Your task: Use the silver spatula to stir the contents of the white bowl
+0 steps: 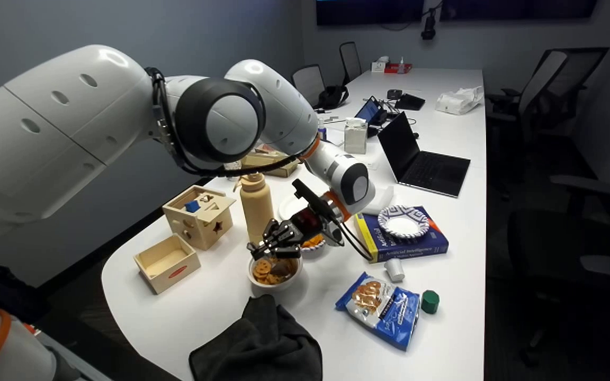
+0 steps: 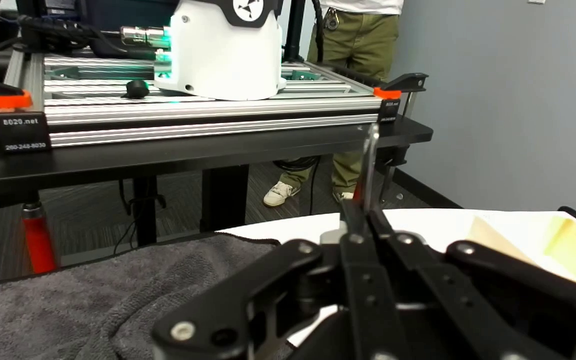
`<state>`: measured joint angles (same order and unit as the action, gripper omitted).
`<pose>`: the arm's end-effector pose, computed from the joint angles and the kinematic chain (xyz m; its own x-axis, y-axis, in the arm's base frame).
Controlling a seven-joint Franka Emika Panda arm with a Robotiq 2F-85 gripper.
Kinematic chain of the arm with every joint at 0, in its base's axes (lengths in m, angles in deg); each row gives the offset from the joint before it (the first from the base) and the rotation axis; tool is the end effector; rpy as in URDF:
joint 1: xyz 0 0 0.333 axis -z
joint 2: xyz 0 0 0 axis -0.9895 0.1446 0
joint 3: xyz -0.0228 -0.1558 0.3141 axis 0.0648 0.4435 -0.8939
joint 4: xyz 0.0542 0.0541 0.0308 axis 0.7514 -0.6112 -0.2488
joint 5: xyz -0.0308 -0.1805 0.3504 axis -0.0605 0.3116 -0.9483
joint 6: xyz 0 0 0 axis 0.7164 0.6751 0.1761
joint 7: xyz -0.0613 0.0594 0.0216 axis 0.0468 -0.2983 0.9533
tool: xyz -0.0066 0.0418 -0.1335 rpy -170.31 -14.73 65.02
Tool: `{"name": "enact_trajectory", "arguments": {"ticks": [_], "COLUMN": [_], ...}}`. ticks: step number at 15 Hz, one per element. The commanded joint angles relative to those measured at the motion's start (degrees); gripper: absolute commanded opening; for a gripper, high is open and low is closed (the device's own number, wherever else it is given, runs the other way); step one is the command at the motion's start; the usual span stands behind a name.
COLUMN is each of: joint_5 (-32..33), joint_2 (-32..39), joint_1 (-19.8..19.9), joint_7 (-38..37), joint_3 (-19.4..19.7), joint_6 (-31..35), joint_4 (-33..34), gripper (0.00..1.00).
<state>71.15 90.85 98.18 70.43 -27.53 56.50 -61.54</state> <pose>0.5312 -0.1678 0.0806 0.1894 0.0187 -0.9817 -0.4835 -0.8684 -0.1098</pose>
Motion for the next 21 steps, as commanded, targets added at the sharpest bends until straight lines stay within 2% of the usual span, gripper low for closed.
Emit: {"name": "enact_trajectory", "arguments": {"ticks": [1,8,11,21], "joint_5": [-0.12,0.98,0.90,-0.28], "joint_2": [-4.21,-9.40,-10.90,-13.84], "joint_1": [-0.04,-1.03,-2.05,-2.82], "joint_7": [-0.13,0.32,0.40,2.71], "joint_3": [0.77,0.99,0.72,-1.03], "joint_6": [0.72,0.83,3.32,25.66], "joint_4": [-3.07,-5.82,-6.51,-12.22], "gripper": [0.01,0.01,0.01,0.01]}}
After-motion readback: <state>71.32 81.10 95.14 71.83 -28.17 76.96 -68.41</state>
